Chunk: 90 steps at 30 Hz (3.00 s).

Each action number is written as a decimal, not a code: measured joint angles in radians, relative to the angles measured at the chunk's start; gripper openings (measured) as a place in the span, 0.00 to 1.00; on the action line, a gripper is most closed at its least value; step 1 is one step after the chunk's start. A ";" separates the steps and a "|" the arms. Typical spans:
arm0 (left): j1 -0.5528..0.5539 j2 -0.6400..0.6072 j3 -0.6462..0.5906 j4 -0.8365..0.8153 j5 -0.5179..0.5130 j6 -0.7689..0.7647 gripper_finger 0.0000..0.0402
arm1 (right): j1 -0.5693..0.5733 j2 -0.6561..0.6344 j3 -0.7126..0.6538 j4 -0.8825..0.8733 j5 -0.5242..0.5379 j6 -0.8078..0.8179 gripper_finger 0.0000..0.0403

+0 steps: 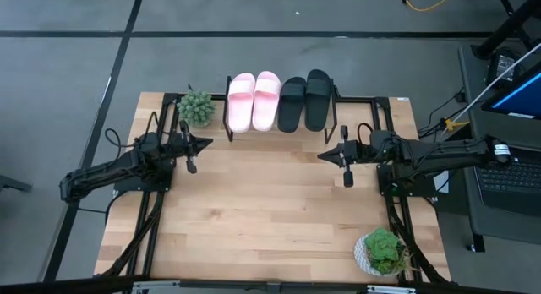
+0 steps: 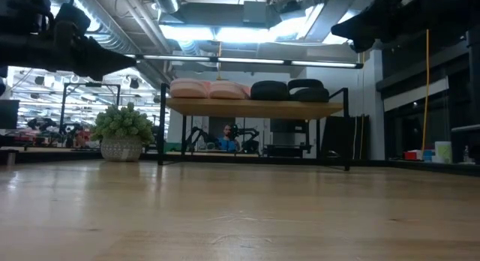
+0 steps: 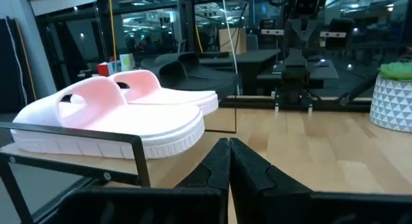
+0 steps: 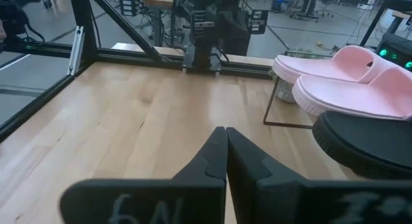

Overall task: Pick and place slides into the shelf
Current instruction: Return to Home Position

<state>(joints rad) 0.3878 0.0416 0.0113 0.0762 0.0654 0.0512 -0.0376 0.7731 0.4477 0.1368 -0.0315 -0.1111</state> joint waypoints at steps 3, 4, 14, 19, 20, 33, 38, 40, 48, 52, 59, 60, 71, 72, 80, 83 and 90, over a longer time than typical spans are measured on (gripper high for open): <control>0.000 -0.038 0.001 -0.064 -0.004 0.003 0.00 | 0.000 0.001 0.000 0.000 0.000 0.001 0.01; -0.001 -0.039 0.002 -0.068 -0.014 0.002 0.00 | 0.000 0.004 0.000 0.000 0.000 0.001 0.01; 0.000 -0.036 0.002 -0.077 -0.056 -0.040 0.00 | -0.011 0.016 -0.070 0.081 -0.034 0.003 0.01; 0.000 -0.036 0.002 -0.077 -0.056 -0.042 0.00 | -0.011 0.016 -0.092 0.123 -0.034 -0.038 0.01; 0.000 -0.036 0.002 -0.077 -0.056 -0.042 0.00 | -0.011 0.016 -0.093 0.125 -0.034 -0.049 0.01; 0.000 -0.036 0.002 -0.076 -0.056 -0.041 0.00 | -0.011 0.111 -0.198 0.381 -0.134 -0.085 0.01; 0.000 -0.036 0.002 -0.076 -0.056 -0.041 0.00 | -0.011 0.101 -0.308 0.471 -0.155 -0.055 0.01; 0.000 -0.036 0.002 -0.076 -0.056 -0.041 0.00 | -0.011 0.092 -0.333 0.504 -0.154 -0.045 0.02; 0.000 -0.036 0.002 -0.076 -0.056 -0.041 0.00 | -0.011 0.053 -0.385 0.573 -0.164 -0.058 0.10; 0.000 -0.036 0.002 -0.076 -0.057 -0.041 0.00 | -0.011 0.036 -0.441 0.613 -0.239 -0.100 0.10; 0.000 -0.036 0.002 -0.076 -0.057 -0.041 0.00 | -0.011 0.004 -0.441 0.598 -0.335 -0.108 0.09; 0.000 -0.036 0.002 -0.076 -0.057 -0.041 0.00 | -0.011 -0.017 -0.441 0.588 -0.336 -0.108 0.09; 0.000 -0.036 0.002 -0.076 -0.057 -0.041 0.00 | 0.070 -0.548 -0.441 0.119 -0.316 -0.186 0.09; 0.000 -0.036 0.002 -0.076 -0.057 -0.041 0.00 | 0.096 -0.568 -0.441 0.115 -0.313 -0.194 0.09; 0.000 -0.035 0.002 -0.076 -0.057 -0.041 0.00 | 0.220 -0.739 -0.441 -0.078 -0.249 -0.155 0.09; 0.000 -0.035 0.002 -0.076 -0.057 -0.041 0.00 | 0.192 -0.774 -0.441 -0.080 -0.217 -0.075 0.09; 0.000 -0.035 0.002 -0.076 -0.057 -0.041 0.00 | 0.167 -0.771 -0.441 -0.081 -0.224 0.024 0.09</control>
<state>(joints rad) 0.3875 0.0063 0.0128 0.0002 0.0086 0.0101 0.1291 0.0017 0.0067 0.0559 -0.2553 -0.0868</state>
